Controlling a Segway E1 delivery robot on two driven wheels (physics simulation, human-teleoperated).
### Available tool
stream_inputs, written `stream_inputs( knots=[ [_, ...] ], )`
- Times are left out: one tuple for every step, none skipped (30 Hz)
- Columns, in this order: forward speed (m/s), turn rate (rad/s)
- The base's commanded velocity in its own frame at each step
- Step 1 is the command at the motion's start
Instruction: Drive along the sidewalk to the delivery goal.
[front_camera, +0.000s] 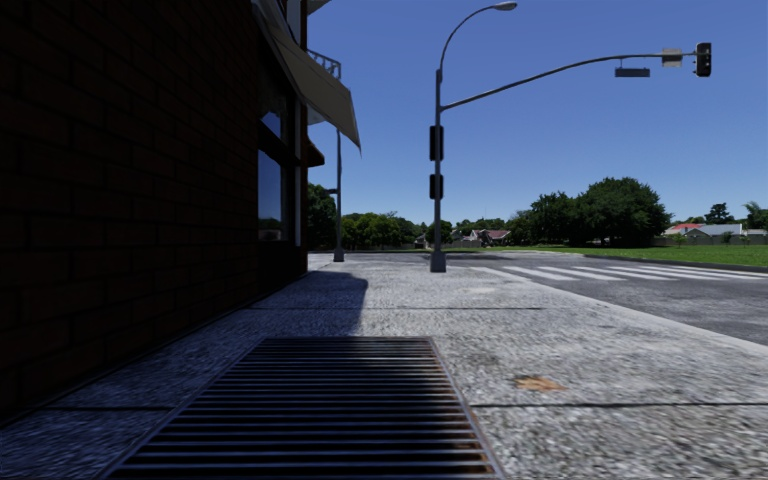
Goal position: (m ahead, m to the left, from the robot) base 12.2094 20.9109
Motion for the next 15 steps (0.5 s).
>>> stream_inputs(
  knots=[
    [2.00, 0.00],
    [2.00, 0.00],
    [2.00, 0.00],
    [2.00, 0.00],
    [2.00, 0.00],
    [2.00, 0.00],
    [2.00, 0.00],
    [2.00, 0.00],
    [2.00, 0.00],
    [2.00, 0.00],
    [2.00, 0.00],
    [2.00, 0.00],
    [2.00, 0.00],
    [2.00, 0.00],
    [2.00, 0.00]
  ],
)
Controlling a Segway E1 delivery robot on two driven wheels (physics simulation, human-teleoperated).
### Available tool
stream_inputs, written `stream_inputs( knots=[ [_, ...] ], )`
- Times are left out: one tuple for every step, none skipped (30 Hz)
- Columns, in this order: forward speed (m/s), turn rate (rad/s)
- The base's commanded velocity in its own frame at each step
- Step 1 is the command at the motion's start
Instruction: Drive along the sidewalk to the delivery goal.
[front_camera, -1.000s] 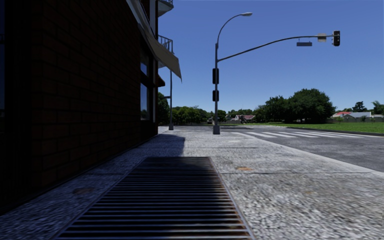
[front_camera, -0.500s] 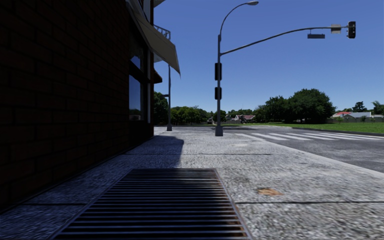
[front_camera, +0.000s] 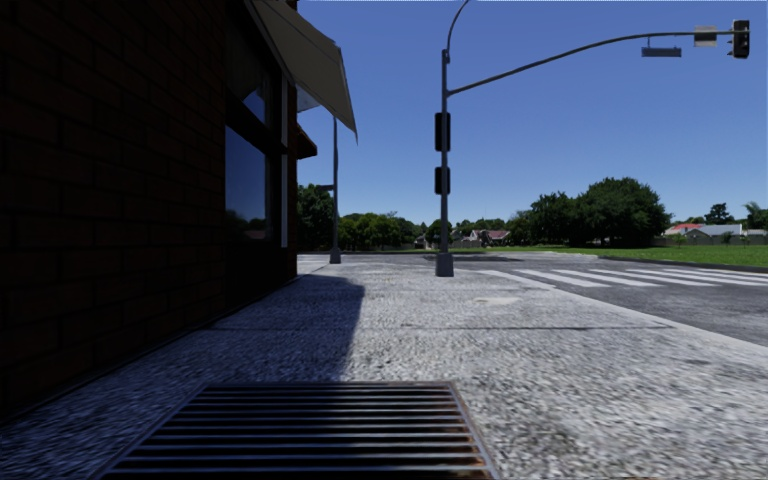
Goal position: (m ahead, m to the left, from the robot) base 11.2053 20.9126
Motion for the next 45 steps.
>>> stream_inputs(
  knots=[
    [2.00, 0.00],
    [2.00, 0.00],
    [2.00, 0.00],
    [2.00, 0.00],
    [2.00, 0.00],
    [2.00, 0.00],
    [2.00, 0.00],
    [2.00, 0.00],
    [2.00, 0.00],
    [2.00, 0.00],
    [2.00, 0.00],
    [2.00, 0.00],
    [2.00, 0.00],
    [2.00, 0.00],
    [2.00, 0.00],
    [2.00, 0.00],
    [2.00, 0.00],
    [2.00, 0.00],
    [2.00, 0.00],
    [2.00, 0.00],
    [2.00, 0.00],
    [2.00, 0.00],
    [2.00, 0.00],
    [2.00, 0.00],
    [2.00, 0.00],
    [2.00, 0.00],
    [2.00, 0.00],
    [2.00, 0.00],
    [2.00, 0.00],
    [2.00, 0.00],
    [2.00, 0.00],
    [2.00, 0.00],
    [2.00, 0.00],
    [2.00, 0.00],
    [2.00, 0.00],
    [2.00, 0.00],
    [2.00, 0.00],
    [2.00, 0.00],
    [2.00, 0.00],
    [2.00, 0.00],
    [2.00, 0.00],
    [2.00, 0.00],
    [2.00, 0.00],
    [2.00, 0.00],
    [2.00, 0.00]
  ],
)
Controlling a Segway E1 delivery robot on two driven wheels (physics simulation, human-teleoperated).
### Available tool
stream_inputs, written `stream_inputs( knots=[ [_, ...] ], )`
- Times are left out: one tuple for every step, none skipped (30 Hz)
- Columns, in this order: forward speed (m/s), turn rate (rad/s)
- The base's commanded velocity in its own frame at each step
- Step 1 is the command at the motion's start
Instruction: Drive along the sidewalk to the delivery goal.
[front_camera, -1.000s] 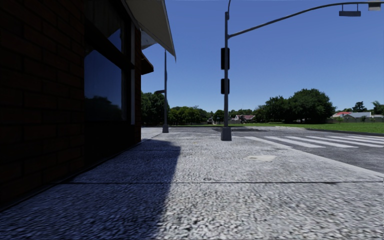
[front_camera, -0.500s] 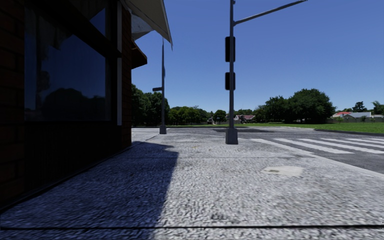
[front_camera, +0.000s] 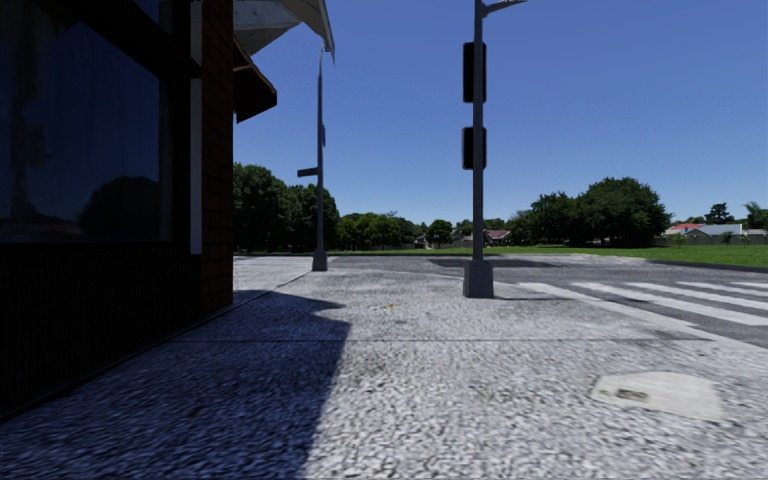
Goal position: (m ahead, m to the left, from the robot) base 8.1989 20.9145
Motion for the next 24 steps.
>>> stream_inputs(
  knots=[
    [2.00, 0.00],
    [2.00, 0.00],
    [2.00, 0.00],
    [2.00, 0.00],
    [2.00, 0.00],
    [2.00, 0.00],
    [2.00, 0.00],
    [2.00, 0.00],
    [2.00, 0.00],
    [2.00, 0.00],
    [2.00, 0.00],
    [2.00, 0.00],
    [2.00, 0.00],
    [2.00, 0.00],
    [2.00, 0.00],
    [2.00, 0.00],
    [2.00, 0.00],
    [2.00, 0.00],
    [2.00, 0.00],
    [2.00, 0.00],
    [2.00, 0.00],
    [2.00, 0.00],
    [2.00, 0.00],
    [2.00, 0.00]
  ],
)
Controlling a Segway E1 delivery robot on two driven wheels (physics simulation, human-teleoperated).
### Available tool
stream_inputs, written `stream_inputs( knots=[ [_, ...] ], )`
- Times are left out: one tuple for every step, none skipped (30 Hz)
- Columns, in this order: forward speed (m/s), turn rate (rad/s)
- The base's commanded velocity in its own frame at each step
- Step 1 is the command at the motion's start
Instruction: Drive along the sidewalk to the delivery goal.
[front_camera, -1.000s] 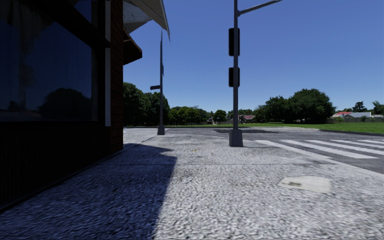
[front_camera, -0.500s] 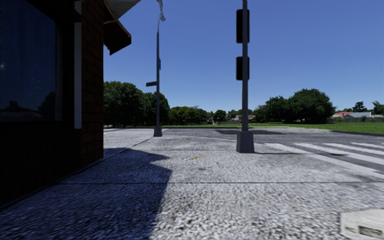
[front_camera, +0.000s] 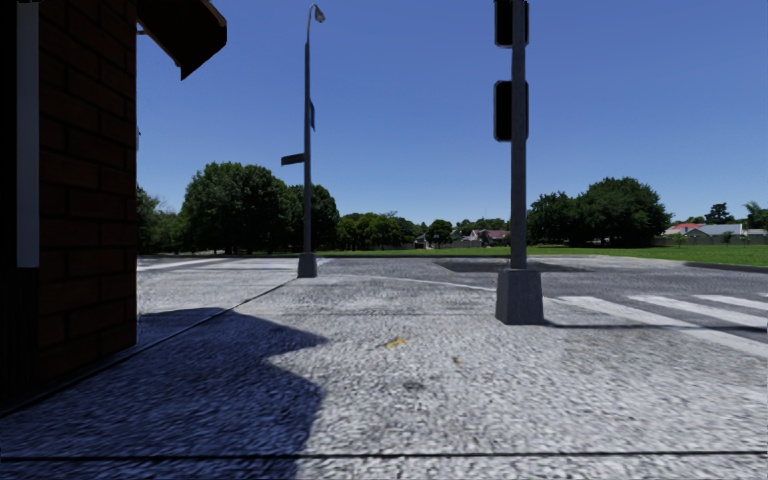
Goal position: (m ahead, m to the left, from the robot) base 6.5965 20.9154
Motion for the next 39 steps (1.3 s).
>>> stream_inputs(
  knots=[
    [2.00, 0.00],
    [2.00, 0.00],
    [2.00, 0.00],
    [2.00, 0.00],
    [2.00, 0.00],
    [2.00, 0.00],
    [2.00, 0.00],
    [2.00, 0.00],
    [2.00, 0.00],
    [2.00, 0.00],
    [2.00, 0.00],
    [2.00, 0.00],
    [2.00, 0.00],
    [2.00, 0.00],
    [2.00, 0.00],
    [2.00, 0.00],
    [2.00, 0.00],
    [2.00, 0.00],
    [2.00, 0.00],
    [2.00, 0.00],
    [2.00, 0.00],
    [2.00, 0.00],
    [2.00, 0.00],
    [2.00, 0.00],
    [2.00, 0.00],
    [2.00, 0.00],
    [2.00, 0.00],
    [2.00, 0.00],
    [2.00, 0.00],
    [2.00, 0.00],
    [2.00, 0.00],
    [2.00, 0.15],
    [2.00, 0.15],
    [2.00, 0.33],
    [2.00, 1.04],
    [2.00, 1.04],
    [2.00, 1.05],
    [2.00, 1.05],
    [2.00, 1.05]
  ],
)
